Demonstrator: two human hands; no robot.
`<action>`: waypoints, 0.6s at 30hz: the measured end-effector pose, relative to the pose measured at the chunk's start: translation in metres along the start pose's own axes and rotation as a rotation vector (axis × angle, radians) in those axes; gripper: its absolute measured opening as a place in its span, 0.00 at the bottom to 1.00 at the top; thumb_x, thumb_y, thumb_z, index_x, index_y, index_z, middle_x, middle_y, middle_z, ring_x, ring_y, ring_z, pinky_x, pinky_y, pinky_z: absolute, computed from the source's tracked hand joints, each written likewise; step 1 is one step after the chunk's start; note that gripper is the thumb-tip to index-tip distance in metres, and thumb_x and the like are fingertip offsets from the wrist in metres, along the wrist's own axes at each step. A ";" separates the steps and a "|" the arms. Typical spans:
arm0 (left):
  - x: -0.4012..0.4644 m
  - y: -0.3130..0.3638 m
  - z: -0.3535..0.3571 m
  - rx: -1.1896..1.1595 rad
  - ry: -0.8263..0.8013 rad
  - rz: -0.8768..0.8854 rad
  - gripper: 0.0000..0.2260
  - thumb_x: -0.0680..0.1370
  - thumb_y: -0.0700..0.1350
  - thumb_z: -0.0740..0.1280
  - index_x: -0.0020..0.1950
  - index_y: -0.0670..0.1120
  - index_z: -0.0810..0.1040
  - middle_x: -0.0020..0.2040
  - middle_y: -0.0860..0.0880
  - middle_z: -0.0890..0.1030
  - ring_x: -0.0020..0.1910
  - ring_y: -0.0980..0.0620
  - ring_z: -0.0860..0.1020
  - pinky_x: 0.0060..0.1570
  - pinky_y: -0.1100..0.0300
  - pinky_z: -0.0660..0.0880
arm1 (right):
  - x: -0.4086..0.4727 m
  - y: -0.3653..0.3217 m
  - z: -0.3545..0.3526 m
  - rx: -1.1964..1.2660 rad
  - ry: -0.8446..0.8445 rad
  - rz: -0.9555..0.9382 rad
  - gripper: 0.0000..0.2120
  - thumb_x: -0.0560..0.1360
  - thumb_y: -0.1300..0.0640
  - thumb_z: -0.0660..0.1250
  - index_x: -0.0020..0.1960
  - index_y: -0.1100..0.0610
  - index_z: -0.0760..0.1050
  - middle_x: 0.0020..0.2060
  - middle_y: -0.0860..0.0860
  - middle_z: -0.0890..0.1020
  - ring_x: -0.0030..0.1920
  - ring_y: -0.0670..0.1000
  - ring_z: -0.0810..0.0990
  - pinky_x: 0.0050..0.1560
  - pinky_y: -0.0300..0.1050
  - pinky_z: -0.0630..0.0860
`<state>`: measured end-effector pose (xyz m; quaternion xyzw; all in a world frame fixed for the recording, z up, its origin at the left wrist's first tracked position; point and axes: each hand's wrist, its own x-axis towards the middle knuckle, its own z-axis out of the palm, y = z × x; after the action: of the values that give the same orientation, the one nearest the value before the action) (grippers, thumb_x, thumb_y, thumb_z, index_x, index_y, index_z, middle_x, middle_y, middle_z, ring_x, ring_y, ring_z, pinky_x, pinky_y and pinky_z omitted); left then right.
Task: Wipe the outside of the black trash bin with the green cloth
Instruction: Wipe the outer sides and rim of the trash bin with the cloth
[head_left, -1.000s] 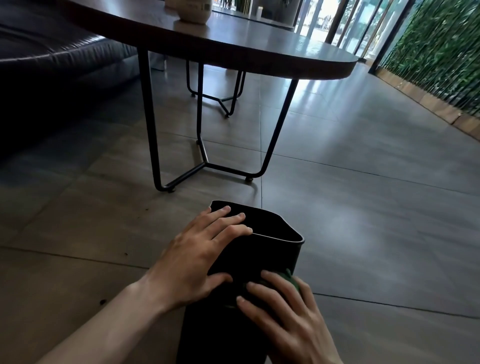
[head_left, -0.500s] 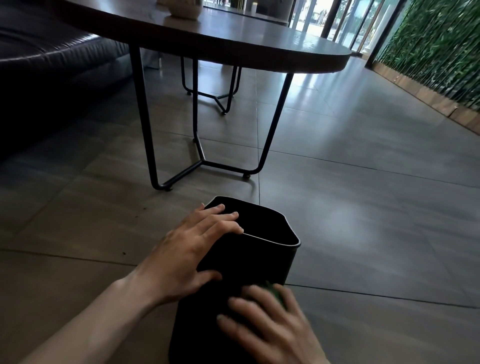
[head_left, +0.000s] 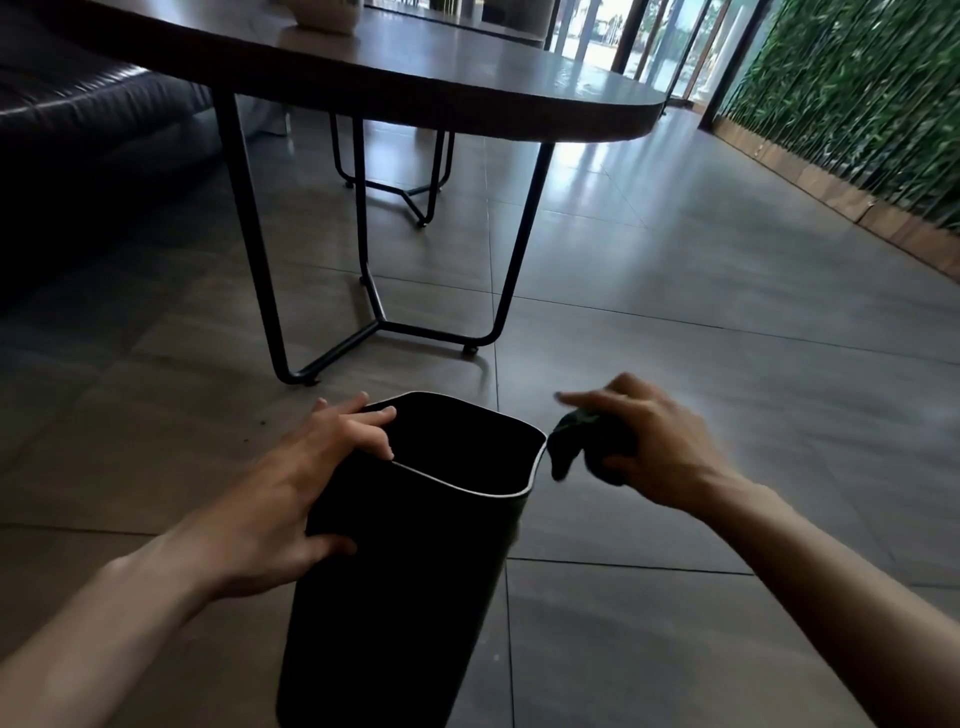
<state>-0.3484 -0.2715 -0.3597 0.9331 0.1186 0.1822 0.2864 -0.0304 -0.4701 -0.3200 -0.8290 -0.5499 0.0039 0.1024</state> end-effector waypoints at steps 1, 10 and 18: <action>-0.001 -0.001 -0.001 0.003 -0.004 0.003 0.35 0.63 0.38 0.82 0.62 0.57 0.69 0.78 0.63 0.63 0.81 0.61 0.52 0.80 0.54 0.53 | 0.005 -0.005 0.008 -0.082 -0.074 -0.085 0.34 0.72 0.52 0.76 0.72 0.29 0.69 0.59 0.45 0.74 0.57 0.52 0.76 0.51 0.51 0.77; -0.013 -0.016 -0.014 0.048 -0.015 -0.035 0.35 0.63 0.40 0.83 0.61 0.61 0.68 0.77 0.66 0.64 0.79 0.62 0.56 0.77 0.68 0.51 | 0.017 -0.035 0.035 -0.242 -0.117 -0.355 0.14 0.80 0.44 0.66 0.66 0.36 0.74 0.63 0.47 0.73 0.58 0.53 0.74 0.52 0.50 0.74; 0.001 -0.008 0.001 0.070 0.104 -0.077 0.27 0.67 0.35 0.80 0.53 0.58 0.72 0.71 0.65 0.71 0.69 0.67 0.70 0.62 0.81 0.61 | -0.008 -0.038 0.032 -0.302 0.089 -0.247 0.12 0.74 0.44 0.75 0.57 0.41 0.81 0.53 0.49 0.79 0.48 0.54 0.78 0.39 0.51 0.76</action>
<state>-0.3481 -0.2653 -0.3644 0.9266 0.1752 0.2149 0.2540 -0.0715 -0.4580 -0.3452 -0.7604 -0.6368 -0.1278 0.0006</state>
